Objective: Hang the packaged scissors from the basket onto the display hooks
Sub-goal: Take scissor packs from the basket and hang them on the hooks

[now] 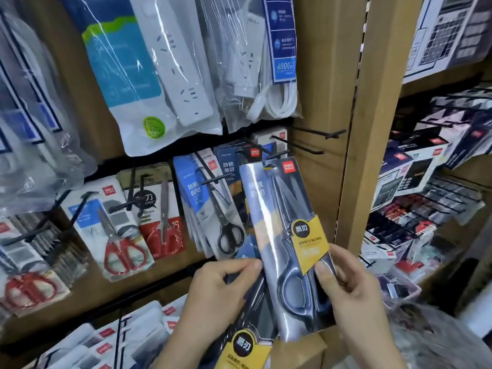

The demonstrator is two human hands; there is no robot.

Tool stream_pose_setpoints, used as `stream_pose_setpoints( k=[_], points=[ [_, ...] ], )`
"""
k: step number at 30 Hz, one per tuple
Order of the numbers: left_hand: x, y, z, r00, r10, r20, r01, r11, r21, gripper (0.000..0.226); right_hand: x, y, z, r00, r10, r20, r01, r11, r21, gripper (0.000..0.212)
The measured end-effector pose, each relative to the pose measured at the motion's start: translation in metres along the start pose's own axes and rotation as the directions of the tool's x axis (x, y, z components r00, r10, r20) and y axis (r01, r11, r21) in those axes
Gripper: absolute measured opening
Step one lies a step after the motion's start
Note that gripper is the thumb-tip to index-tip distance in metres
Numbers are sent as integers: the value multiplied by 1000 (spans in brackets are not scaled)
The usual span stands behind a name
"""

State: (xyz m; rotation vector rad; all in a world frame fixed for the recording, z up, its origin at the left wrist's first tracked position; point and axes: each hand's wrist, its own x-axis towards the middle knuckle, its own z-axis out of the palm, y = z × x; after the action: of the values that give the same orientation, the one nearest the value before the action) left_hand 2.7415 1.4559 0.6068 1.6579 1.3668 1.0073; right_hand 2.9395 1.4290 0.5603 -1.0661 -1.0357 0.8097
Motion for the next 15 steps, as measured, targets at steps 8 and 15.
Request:
stream_pose_setpoints(
  k=[8,15],
  points=[
    [9,-6,1,999,-9,44,12,998,-54,12,10,0,13,999,38,19,-37,998,-46,26],
    [22,-14,8,999,-23,23,26,991,-132,26,-17,20,11,888,357,290,-445,824,351,65]
  ],
)
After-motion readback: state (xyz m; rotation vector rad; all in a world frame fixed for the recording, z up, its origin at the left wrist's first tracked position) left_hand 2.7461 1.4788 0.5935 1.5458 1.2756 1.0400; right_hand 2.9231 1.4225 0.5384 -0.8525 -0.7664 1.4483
